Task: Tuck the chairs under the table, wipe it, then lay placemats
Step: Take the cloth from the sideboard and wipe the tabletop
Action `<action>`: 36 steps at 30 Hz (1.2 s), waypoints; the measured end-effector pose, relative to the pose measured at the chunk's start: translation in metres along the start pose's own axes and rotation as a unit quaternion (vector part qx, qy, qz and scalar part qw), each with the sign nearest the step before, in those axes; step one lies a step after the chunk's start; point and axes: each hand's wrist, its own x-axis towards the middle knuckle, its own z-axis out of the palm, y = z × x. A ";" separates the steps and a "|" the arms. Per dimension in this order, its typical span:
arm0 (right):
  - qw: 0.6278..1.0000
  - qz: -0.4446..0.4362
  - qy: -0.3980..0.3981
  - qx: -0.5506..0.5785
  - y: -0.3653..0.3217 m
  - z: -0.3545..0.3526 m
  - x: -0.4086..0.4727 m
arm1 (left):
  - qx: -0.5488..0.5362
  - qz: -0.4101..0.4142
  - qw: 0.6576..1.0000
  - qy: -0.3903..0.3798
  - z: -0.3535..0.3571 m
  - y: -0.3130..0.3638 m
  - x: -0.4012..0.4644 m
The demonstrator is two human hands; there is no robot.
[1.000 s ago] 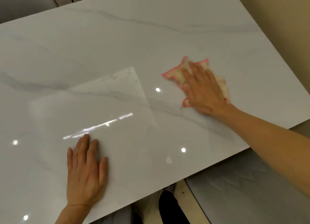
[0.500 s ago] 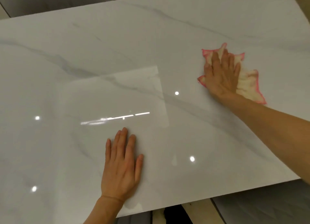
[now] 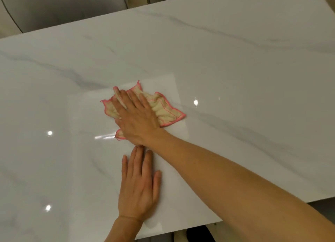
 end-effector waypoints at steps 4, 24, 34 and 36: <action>1.000 -0.024 0.001 0.002 0.015 -0.005 -0.004 | 0.005 0.003 1.000 0.008 0.000 0.000 -0.001; 0.959 0.278 0.019 0.060 -0.123 0.012 -0.021 | -0.042 -0.038 0.994 0.091 -0.075 -0.171 -0.061; 0.993 0.089 -0.061 0.047 -0.275 0.037 -0.040 | 0.072 -0.191 0.978 -0.049 -0.143 -0.303 -0.128; 0.991 0.089 -0.085 0.053 -0.273 0.032 -0.039 | 0.070 -0.202 0.974 -0.073 -0.153 -0.309 -0.136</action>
